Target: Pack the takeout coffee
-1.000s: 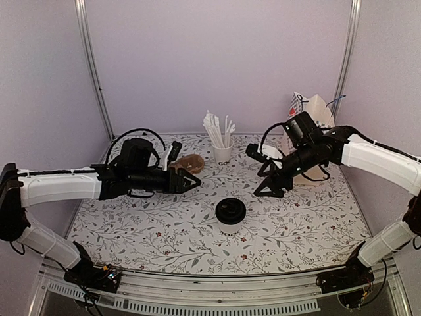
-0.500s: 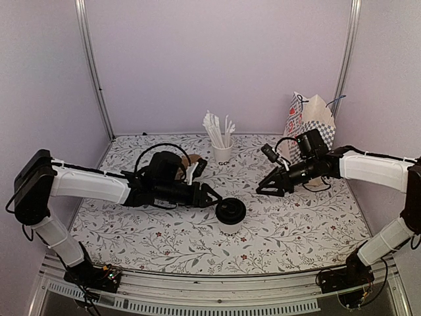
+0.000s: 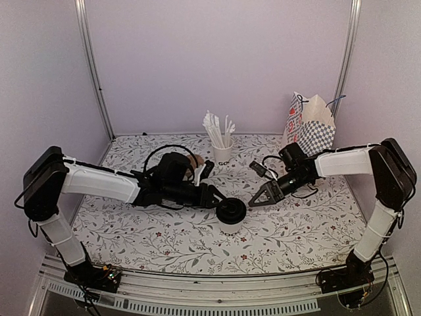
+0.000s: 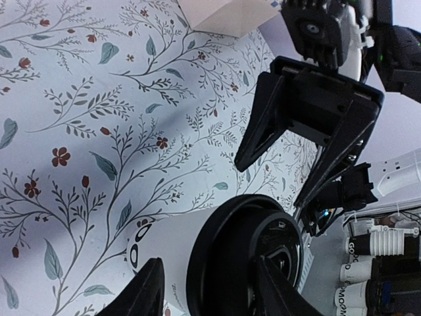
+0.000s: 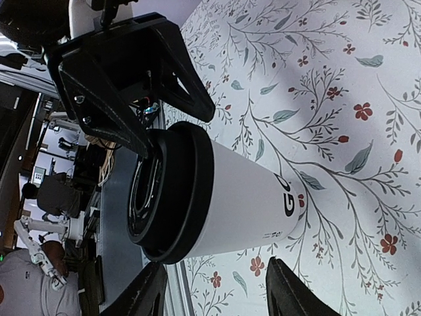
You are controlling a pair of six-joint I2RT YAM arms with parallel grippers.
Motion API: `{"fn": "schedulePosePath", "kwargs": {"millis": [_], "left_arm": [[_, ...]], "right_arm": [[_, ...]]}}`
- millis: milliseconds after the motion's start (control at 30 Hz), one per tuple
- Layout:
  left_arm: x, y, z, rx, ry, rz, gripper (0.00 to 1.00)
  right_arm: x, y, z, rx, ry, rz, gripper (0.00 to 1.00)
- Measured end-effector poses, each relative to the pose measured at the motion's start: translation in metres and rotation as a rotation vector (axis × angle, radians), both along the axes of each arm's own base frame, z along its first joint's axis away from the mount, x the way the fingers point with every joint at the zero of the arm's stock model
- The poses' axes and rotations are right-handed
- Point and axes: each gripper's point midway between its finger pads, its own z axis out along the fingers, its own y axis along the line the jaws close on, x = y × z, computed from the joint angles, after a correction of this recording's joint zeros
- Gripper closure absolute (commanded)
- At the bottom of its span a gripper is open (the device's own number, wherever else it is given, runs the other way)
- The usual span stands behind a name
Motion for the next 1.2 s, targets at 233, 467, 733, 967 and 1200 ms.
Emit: {"fn": "schedulePosePath", "kwargs": {"millis": [233,467,733,967,1200], "left_arm": [[-0.001,-0.003,0.000,-0.007,-0.001,-0.010,0.55],[0.001,-0.007,-0.002,-0.010,-0.003,-0.007,0.63],[0.007,-0.007,-0.007,-0.009,0.005,0.017,0.65],[0.005,-0.004,-0.008,-0.034,-0.009,0.024,0.58],[0.000,-0.001,-0.002,0.007,-0.067,0.026,0.47]], "right_arm": [[-0.011,0.017,0.001,0.020,0.046,0.076,0.46],[-0.019,0.022,-0.004,0.037,0.125,0.108,0.65],[-0.018,0.018,-0.011,0.003,0.231,0.073,0.86],[-0.016,0.020,-0.010,-0.002,0.273,0.071,0.79],[-0.008,0.025,-0.011,-0.032,0.151,0.086,0.60]]}}
